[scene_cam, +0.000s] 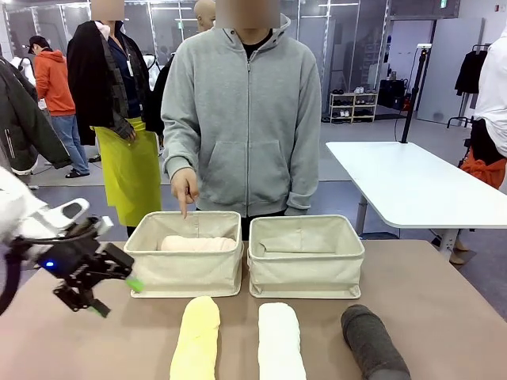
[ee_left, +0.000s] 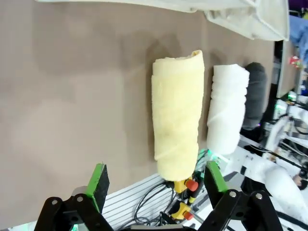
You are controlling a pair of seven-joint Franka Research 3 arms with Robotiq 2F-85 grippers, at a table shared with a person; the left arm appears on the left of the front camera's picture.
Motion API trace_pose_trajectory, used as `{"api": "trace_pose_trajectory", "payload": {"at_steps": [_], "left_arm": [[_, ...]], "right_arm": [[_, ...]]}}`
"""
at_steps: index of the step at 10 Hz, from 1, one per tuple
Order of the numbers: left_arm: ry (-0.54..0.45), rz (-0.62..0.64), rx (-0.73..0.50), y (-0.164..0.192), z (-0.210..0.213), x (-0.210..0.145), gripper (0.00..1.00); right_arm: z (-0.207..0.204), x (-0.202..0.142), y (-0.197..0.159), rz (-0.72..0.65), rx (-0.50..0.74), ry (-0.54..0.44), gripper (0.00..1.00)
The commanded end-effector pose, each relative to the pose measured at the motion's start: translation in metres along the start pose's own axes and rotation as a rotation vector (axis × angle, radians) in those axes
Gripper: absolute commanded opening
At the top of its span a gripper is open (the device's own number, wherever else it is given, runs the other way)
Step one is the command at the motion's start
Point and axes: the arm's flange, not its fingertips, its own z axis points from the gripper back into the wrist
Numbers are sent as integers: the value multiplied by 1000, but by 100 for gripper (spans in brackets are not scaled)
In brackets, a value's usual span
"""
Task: Divide the towels into two baskets.
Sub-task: Pick up one hotel-folded towel from the bottom of the table and place it in the Fabric basket indicated by the person.
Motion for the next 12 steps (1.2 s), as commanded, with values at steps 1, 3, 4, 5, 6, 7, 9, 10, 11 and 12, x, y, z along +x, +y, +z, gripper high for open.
{"api": "trace_pose_trajectory", "payload": {"at_steps": [1, 3, 4, 5, 6, 7, 9, 10, 11, 12], "left_arm": [[-8, 17, 74, -8, -51, -49, 100], [9, 13, 95, -28, -82, -52, 100], [19, -1, 102, -36, -95, -52, 100], [14, -1, 119, -42, -107, -53, 100], [22, -9, 116, -46, -118, -53, 100], [2, -8, 102, -49, -126, -53, 100], [-12, -13, 130, -53, -143, -51, 100], [-28, -13, 132, -54, -150, -49, 100], [-36, -19, 137, -55, -156, -46, 100], [-39, -33, 166, -56, -163, -46, 100]], "right_arm": [[1, -1, 3, 5, 10, -11, 100], [1, -1, 3, 5, 10, -11, 100], [1, -1, 3, 5, 10, -11, 100], [1, -1, 3, 5, 10, -11, 100], [1, -1, 3, 5, 10, -11, 100], [1, -1, 3, 5, 10, -11, 100], [1, -1, 3, 5, 10, -11, 100], [1, -1, 3, 5, 10, -11, 100], [1, -1, 3, 5, 10, -11, 100], [1, -1, 3, 5, 10, -11, 100]]}}
